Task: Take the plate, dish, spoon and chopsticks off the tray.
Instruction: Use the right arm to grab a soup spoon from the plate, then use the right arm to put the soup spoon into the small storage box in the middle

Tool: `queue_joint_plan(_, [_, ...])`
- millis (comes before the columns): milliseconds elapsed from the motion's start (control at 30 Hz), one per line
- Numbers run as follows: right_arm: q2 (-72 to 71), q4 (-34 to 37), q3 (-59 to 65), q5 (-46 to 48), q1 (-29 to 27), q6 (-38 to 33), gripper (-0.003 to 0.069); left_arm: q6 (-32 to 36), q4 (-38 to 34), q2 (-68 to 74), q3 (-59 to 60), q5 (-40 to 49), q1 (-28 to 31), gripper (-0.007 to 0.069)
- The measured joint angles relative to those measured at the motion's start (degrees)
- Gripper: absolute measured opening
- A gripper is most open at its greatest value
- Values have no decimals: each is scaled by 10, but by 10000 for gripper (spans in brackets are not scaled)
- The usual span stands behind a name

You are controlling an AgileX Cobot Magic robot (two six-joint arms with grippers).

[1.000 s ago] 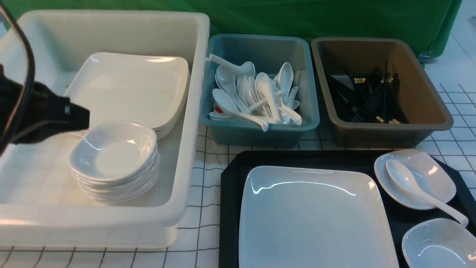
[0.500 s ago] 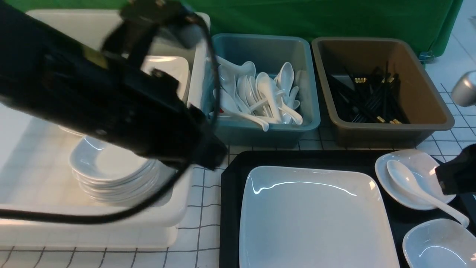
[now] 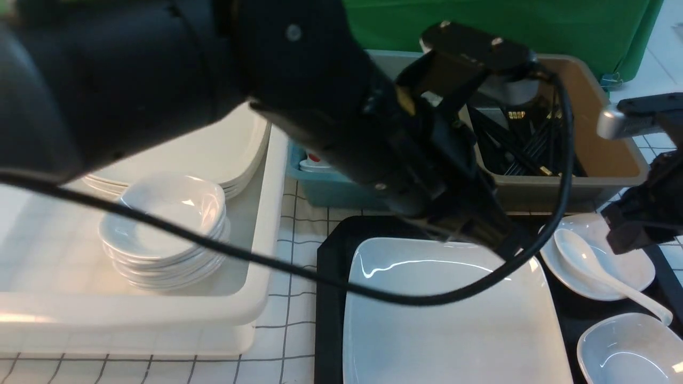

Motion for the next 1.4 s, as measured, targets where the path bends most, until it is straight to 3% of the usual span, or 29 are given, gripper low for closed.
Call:
queue_joint_plan(67, [30,-1,-4,-17,0,-15,386,5,1,22,-18,0,0,-4])
queue_joint_plan(167, [67,-12,-7,-26,0,-24,449,11,2,58,-43,-1,0,-4])
queue_joint_plan(400, [126,-83,-7,-35,-3,-4,465,15,-8,101,-52,-39,0,-3])
queue_joint_plan(667, [157,-87,-7,-47,-3,11,464,15,-9,108,-52,-48,0,-2])
queue_joint_plan(800, [167,-88,-8,-41,-3,21,406,15,-10,108,-52,-48,0,-2])
queue_joint_plan(933, [171,-87,-8,-29,-3,22,167,15,-10,108,-52,-49,0,-1])
queue_joint_plan(967, [170,-86,-9,-24,-3,22,151,15,-10,108,-52,-49,0,-1])
queue_joint_plan(1167, [145,-48,-14,24,-2,17,167,6,-9,108,-55,-50,0,-1])
queue_joint_plan(1400, [28,11,-14,82,43,-9,167,-52,88,101,-99,-27,11,-1])
